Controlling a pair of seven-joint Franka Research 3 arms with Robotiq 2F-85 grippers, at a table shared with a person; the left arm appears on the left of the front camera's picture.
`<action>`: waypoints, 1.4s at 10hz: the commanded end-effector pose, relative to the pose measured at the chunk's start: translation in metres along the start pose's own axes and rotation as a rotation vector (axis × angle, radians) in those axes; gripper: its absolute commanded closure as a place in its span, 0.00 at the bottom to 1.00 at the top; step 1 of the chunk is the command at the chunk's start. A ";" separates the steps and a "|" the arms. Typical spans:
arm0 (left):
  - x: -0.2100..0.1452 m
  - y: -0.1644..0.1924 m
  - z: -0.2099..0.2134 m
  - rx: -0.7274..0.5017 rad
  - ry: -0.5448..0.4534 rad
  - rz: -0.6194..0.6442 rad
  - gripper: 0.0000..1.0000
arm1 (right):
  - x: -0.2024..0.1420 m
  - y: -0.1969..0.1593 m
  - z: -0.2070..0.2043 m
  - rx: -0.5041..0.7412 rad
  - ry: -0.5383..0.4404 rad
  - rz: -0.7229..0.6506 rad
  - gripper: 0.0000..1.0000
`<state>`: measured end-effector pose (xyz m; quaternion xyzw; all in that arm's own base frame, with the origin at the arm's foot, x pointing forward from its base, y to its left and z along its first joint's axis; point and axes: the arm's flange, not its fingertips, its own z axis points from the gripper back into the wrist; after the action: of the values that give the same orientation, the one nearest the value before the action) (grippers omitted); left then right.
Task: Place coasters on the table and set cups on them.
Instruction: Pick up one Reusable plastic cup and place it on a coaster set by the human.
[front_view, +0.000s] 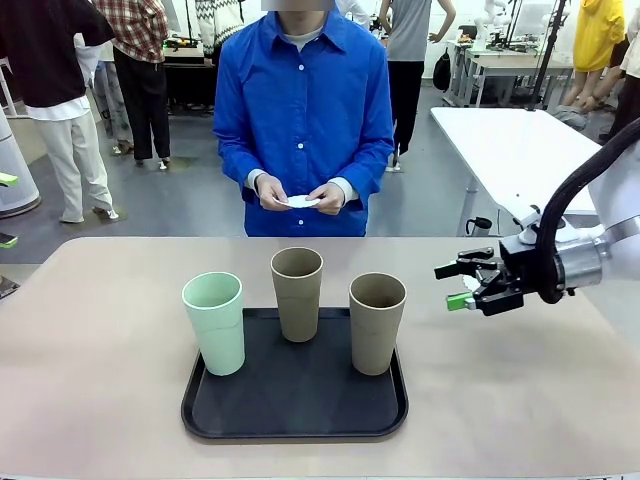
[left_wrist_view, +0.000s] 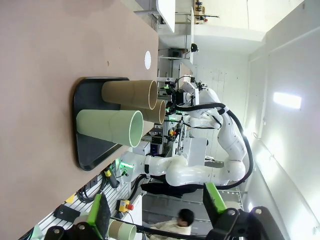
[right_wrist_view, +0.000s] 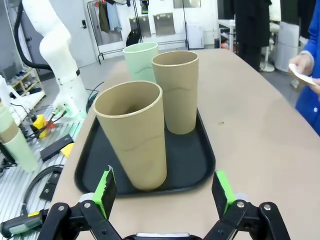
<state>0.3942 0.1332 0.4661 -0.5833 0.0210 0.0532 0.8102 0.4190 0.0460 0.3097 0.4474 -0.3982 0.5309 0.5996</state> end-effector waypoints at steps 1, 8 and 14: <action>0.000 -0.001 0.003 -0.006 0.002 -0.009 0.00 | -0.013 -0.004 -0.026 -0.029 -0.033 0.072 0.00; 0.000 -0.001 0.003 -0.006 0.002 -0.009 0.00 | -0.018 0.001 -0.044 0.033 -0.033 0.064 0.00; 0.000 -0.001 0.003 -0.006 0.002 -0.009 0.00 | -0.025 0.002 -0.049 0.062 -0.082 0.040 0.00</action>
<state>0.3942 0.1332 0.4661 -0.5833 0.0211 0.0531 0.8103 0.4112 0.0853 0.2755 0.4683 -0.4107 0.5428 0.5633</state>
